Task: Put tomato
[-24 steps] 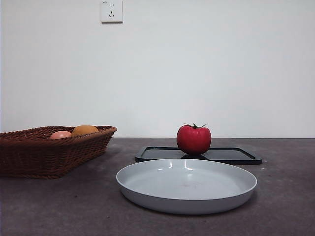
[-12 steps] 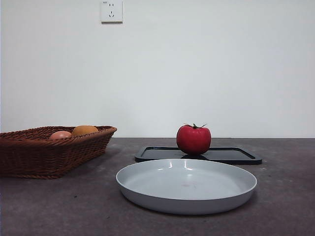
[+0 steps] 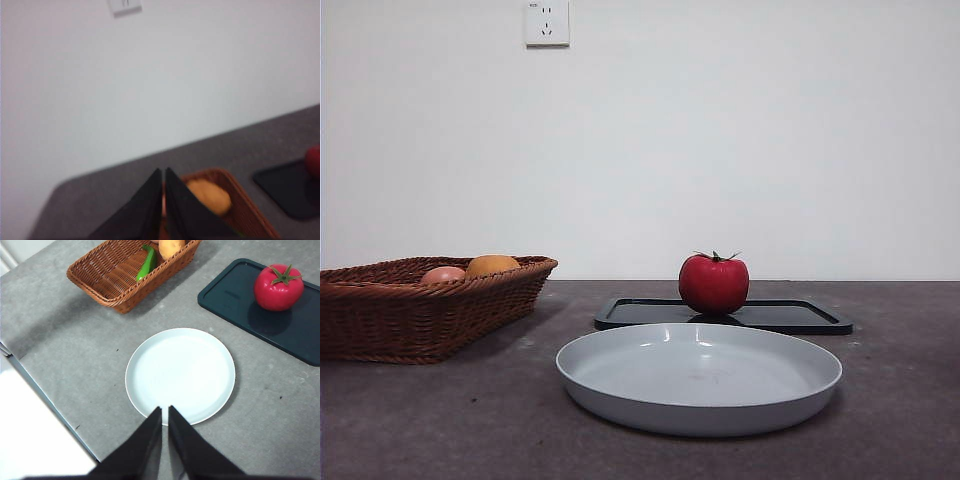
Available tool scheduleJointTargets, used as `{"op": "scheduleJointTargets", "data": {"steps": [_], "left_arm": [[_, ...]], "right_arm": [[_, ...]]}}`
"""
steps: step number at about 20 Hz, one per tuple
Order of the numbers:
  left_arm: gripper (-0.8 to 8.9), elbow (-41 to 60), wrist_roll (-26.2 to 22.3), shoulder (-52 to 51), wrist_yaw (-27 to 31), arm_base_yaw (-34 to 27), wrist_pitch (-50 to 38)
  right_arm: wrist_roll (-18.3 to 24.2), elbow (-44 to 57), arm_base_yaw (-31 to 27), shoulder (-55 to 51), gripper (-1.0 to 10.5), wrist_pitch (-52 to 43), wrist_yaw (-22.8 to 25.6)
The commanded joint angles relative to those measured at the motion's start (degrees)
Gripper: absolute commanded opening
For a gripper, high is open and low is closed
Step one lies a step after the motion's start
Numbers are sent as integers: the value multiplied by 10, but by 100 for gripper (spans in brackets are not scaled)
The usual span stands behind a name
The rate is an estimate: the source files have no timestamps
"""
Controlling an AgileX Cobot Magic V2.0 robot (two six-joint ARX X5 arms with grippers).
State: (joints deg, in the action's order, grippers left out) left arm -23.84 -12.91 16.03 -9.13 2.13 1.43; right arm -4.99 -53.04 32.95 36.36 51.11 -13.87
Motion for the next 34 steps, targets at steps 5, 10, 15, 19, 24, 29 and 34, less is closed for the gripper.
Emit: {"op": "scheduleJointTargets", "data": {"steps": [5,10,15,19,24,29,34], "left_arm": [[8,139,43,-100,8,-7,-5],[8,183,63,-155,53,-8,40],[8,210,73,-159,56,-8,52],[8,227,79,-159,56,-8,52],[8,232,81,-159,56,-8,92],[8,232,80,-158,56,-8,92],[8,232,80,-158,56,-8,92]], "right_arm": [[-6,-4,3,2,9,-6,0],[-6,-4,3,2,9,-6,0],[-6,-4,3,2,9,-10,0],[-6,-4,3,2,9,-18,0],[-6,-4,3,2,9,-18,0],[-6,-4,3,2,9,-18,0],[-6,-4,3,2,9,-18,0]]}}
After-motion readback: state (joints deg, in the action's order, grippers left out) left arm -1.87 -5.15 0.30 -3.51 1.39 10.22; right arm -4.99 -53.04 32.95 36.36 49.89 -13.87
